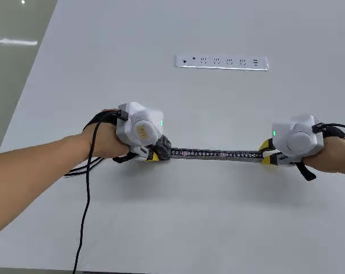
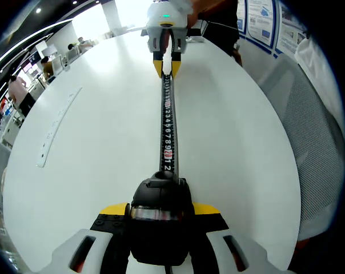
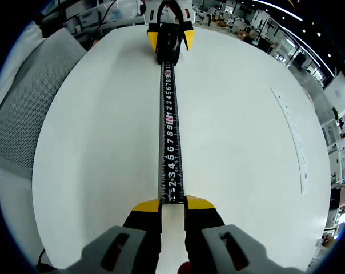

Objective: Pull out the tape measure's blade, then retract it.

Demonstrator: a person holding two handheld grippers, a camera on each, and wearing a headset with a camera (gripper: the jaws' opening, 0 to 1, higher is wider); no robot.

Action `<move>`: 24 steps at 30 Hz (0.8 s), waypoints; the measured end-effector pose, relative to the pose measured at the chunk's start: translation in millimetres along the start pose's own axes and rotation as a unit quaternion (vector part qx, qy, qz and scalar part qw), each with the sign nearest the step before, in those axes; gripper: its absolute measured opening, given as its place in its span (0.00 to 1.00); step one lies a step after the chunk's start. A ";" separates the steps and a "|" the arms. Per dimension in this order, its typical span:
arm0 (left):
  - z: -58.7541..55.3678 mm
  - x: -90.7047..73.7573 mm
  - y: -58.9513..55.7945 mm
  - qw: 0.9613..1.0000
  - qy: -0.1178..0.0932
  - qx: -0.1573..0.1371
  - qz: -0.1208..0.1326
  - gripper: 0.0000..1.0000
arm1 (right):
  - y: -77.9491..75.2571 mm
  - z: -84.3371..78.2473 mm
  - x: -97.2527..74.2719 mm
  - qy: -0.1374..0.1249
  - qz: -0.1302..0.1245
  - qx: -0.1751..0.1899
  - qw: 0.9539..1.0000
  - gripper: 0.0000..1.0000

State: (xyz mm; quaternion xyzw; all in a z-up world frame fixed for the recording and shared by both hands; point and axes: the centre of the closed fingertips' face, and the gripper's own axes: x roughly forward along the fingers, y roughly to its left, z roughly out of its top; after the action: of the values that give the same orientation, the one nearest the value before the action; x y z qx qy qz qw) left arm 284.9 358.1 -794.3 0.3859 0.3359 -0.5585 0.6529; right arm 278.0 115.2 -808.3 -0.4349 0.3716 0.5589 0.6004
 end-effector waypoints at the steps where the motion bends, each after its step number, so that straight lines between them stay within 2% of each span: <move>1: 0.0 0.0 0.0 1.000 -0.002 0.000 0.001 0.37 | -0.4 -0.4 0.2 0.001 0.001 -0.001 1.000 0.14; 3: -0.1 0.4 0.3 1.000 -0.003 0.002 0.002 0.37 | -1.7 -2.4 1.0 0.008 0.000 -0.005 1.000 0.15; 4: -3.0 0.2 1.5 1.000 0.005 0.003 0.005 0.37 | -2.0 0.7 1.1 -0.004 0.001 0.019 1.000 0.15; 5: -1.1 0.8 0.9 1.000 -0.002 0.003 0.002 0.37 | -3.5 -1.0 -1.0 0.000 0.002 0.011 1.000 0.15; 9: -0.9 0.9 1.4 1.000 -0.003 0.005 0.000 0.37 | -2.8 -0.8 -1.5 0.002 0.004 0.002 1.000 0.15; 24: 0.7 -0.1 2.9 1.000 -0.021 0.010 0.010 0.38 | -2.6 -1.8 -1.2 0.001 0.002 -0.002 1.000 0.16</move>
State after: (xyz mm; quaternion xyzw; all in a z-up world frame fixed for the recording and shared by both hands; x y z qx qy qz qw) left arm 287.7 357.8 -793.5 0.3838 0.3128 -0.5635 0.6613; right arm 280.5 113.1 -807.5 -0.4357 0.3716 0.5610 0.5978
